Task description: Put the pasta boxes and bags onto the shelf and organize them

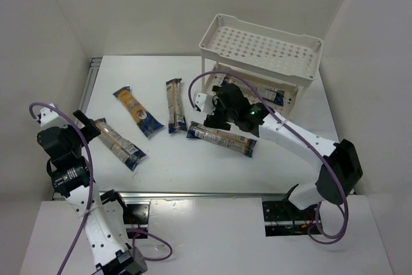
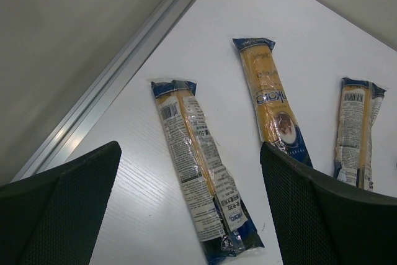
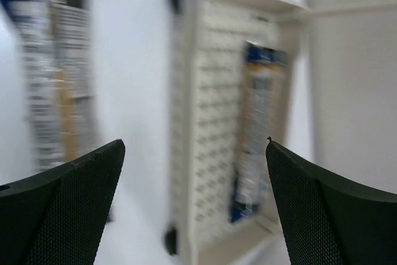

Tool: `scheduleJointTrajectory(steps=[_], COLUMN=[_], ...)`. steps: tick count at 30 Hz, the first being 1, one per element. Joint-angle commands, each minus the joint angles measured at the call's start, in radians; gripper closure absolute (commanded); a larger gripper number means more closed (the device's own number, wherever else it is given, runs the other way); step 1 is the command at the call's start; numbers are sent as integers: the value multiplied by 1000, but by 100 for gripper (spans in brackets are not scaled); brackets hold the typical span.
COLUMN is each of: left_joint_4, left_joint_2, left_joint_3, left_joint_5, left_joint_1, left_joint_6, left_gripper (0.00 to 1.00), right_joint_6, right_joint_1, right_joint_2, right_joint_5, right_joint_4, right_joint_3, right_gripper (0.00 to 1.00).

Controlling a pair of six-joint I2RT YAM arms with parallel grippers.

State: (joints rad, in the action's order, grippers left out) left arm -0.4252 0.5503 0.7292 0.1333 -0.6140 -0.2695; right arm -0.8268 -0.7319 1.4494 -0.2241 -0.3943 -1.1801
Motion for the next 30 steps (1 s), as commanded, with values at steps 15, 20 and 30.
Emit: scheduleJointTrajectory(steps=[15, 20, 30], left_joint_4=[45, 45, 45], left_joint_2=[-1, -1, 8], left_joint_3=[-4, -4, -4], left_joint_5=[28, 28, 37], left_joint_1=[-27, -27, -27], left_joint_6=[-20, -20, -20], left_gripper=[0, 0, 0], right_joint_6=[321, 330, 239], right_joint_1=[-3, -3, -26], right_joint_2=[379, 369, 75], right_joint_5=[318, 309, -37], right_joint_4=[55, 26, -254], right_joint_3=[76, 131, -157], right_gripper=[1, 100, 100])
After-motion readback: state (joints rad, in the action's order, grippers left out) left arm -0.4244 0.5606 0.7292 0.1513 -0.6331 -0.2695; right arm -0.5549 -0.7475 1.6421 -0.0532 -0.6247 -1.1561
